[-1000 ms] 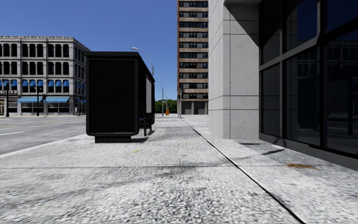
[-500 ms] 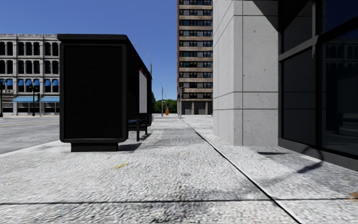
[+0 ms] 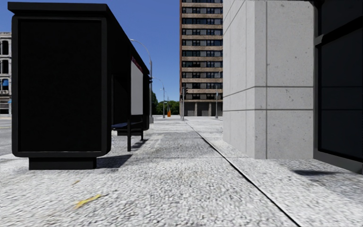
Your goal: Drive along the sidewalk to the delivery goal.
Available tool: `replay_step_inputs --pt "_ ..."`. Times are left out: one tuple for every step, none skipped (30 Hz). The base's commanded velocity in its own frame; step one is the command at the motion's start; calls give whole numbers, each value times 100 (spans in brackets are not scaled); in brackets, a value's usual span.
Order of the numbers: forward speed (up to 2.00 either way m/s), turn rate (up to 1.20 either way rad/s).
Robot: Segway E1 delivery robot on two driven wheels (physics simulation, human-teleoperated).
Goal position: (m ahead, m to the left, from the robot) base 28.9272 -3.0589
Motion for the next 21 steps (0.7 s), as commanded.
replay_step_inputs --pt "200 0" --pt "200 0" --pt "200 0" --pt "200 0" --pt "200 0" --pt "200 0" --pt "200 0" --pt "200 0" --pt "200 0" --pt "200 0" --pt "200 0" --pt "200 0" --pt "200 0" --pt "200 0" --pt "200 0" --pt "200 0" --pt "200 0" --pt "200 0" --pt "200 0" --pt "200 0" --pt "200 0"
